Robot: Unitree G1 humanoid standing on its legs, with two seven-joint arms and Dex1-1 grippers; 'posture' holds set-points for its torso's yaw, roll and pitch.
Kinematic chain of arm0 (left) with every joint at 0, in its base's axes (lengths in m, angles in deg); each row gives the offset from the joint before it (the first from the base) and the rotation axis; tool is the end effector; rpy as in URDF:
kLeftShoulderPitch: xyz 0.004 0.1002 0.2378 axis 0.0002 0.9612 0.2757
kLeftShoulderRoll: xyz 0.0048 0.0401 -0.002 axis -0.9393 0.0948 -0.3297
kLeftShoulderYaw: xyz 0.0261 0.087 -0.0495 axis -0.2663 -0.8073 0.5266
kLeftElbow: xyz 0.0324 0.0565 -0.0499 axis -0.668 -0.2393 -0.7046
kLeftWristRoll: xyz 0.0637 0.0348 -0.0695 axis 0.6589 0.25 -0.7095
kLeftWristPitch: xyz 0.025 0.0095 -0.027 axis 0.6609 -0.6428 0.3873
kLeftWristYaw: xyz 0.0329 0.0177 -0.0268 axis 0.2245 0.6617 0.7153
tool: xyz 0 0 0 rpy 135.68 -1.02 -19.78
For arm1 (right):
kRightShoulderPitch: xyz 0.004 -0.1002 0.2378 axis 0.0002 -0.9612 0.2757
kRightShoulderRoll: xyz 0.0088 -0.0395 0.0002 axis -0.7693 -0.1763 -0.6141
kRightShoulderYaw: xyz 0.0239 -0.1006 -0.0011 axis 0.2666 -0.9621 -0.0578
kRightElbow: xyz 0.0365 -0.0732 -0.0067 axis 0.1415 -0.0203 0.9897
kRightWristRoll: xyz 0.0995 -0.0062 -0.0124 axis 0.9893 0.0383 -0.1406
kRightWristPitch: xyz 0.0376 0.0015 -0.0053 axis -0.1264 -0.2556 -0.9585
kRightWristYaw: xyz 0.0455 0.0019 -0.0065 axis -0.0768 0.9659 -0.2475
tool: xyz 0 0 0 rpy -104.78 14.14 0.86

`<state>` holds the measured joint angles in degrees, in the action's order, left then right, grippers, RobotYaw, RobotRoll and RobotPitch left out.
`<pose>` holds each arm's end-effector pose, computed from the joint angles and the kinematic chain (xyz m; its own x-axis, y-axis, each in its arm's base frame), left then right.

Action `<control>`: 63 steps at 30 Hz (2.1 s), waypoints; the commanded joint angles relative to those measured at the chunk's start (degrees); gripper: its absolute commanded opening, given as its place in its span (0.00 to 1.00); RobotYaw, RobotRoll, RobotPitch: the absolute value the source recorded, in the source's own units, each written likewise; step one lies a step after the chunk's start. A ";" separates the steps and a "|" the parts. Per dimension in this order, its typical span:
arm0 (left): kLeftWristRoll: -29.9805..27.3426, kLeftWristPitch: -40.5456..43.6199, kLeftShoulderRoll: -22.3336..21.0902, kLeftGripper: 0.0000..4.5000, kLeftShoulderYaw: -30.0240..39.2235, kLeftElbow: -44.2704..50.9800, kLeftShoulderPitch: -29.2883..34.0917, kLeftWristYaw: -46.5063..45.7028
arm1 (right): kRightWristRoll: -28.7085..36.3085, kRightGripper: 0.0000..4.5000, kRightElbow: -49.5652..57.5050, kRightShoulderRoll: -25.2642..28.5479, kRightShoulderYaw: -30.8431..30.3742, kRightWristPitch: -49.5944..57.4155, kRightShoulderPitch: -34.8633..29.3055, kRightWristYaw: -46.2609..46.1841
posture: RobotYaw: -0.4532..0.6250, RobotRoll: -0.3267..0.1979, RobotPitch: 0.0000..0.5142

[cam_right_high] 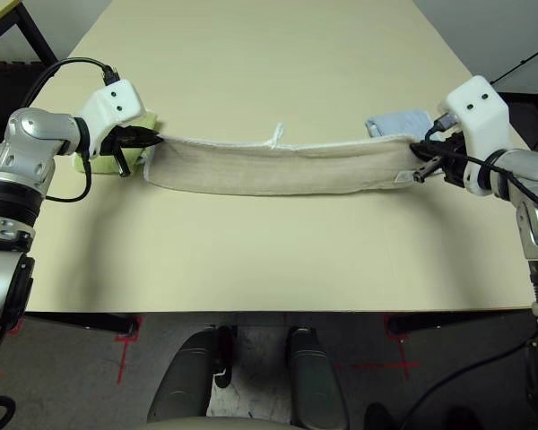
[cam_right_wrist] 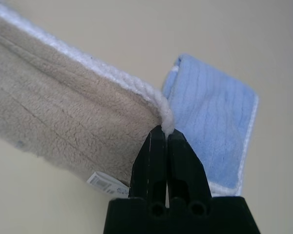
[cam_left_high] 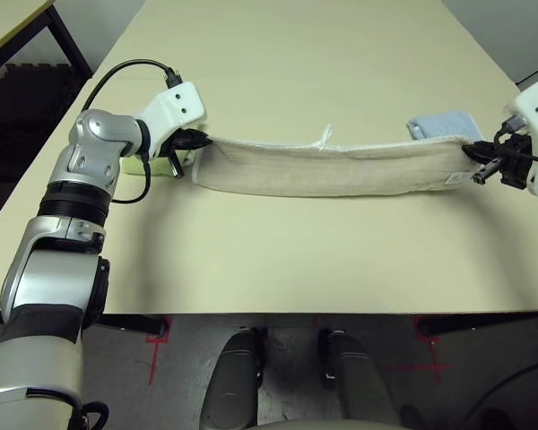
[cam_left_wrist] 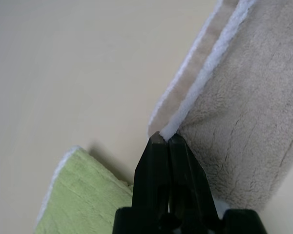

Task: Fold the towel and set it aside.

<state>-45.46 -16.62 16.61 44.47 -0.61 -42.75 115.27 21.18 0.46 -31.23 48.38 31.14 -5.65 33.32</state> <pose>0.3507 0.2476 0.2452 0.7261 -0.5285 -0.4398 0.6613 0.3618 0.6571 0.2756 -0.3091 0.2152 0.9209 0.1718 -0.3498 -0.3320 0.8157 -0.4736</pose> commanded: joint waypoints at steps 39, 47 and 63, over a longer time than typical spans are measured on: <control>9.22 -6.73 5.87 0.65 -2.29 -17.82 -3.86 -15.82 | -11.46 0.67 -25.40 -8.75 -6.24 -13.08 11.51 -3.55 | 0.44 0.62 0.44; 3.33 -3.08 5.54 0.99 4.21 -16.35 -4.56 -16.82 | -7.87 1.00 -18.88 -9.06 -2.41 -11.80 11.01 -4.38 | 0.45 0.62 0.43; -19.71 18.81 11.16 0.99 26.88 5.46 7.92 -27.47 | 4.91 1.00 7.72 -18.50 13.27 4.52 1.30 -16.28 | 0.44 0.62 0.41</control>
<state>-62.96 -0.78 27.20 70.12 1.69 -36.99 89.07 24.07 5.63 -48.94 59.49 33.10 -3.04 18.77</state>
